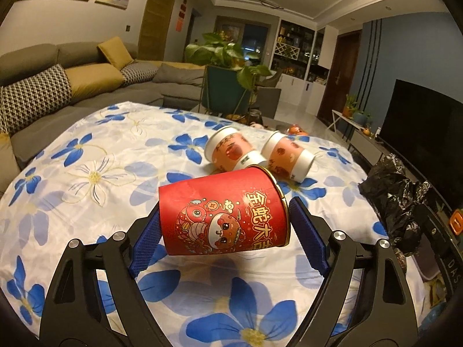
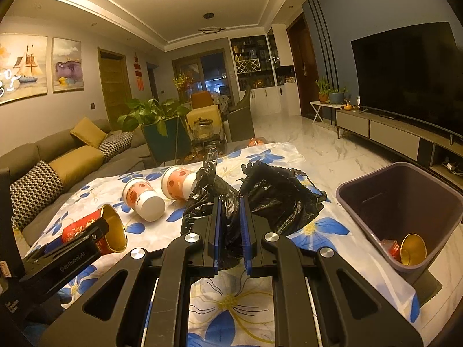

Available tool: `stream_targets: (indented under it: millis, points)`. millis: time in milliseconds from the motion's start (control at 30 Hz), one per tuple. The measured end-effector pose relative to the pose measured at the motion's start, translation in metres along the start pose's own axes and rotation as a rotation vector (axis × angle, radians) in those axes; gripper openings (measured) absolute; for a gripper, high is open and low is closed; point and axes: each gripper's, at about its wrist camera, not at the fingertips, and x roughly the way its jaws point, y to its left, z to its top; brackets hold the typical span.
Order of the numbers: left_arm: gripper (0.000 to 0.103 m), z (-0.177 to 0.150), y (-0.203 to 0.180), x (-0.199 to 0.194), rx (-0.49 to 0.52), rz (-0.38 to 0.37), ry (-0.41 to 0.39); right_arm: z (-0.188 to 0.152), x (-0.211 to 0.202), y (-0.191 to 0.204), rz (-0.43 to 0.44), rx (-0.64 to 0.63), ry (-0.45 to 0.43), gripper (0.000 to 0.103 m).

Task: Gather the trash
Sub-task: 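Hold the black bag up with the right tool while the left tool closes on the red cup, then carry the black bag and red cup over the grey bin with both tools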

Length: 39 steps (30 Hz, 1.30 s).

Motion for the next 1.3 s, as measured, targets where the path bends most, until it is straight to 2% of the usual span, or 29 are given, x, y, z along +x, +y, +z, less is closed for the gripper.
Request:
stream_targets:
  millis: [600,1300]
  points:
    - [0.083,0.008,-0.073,-0.036,0.116,-0.112,-0.057,0.015,-0.043,-0.039,-0.068,0.004,-0.085,0.013]
    - [0.083,-0.006,-0.182,-0.046,0.235,-0.280,-0.072,0.038,-0.075,-0.116,-0.231,0.018,-0.175,0.013]
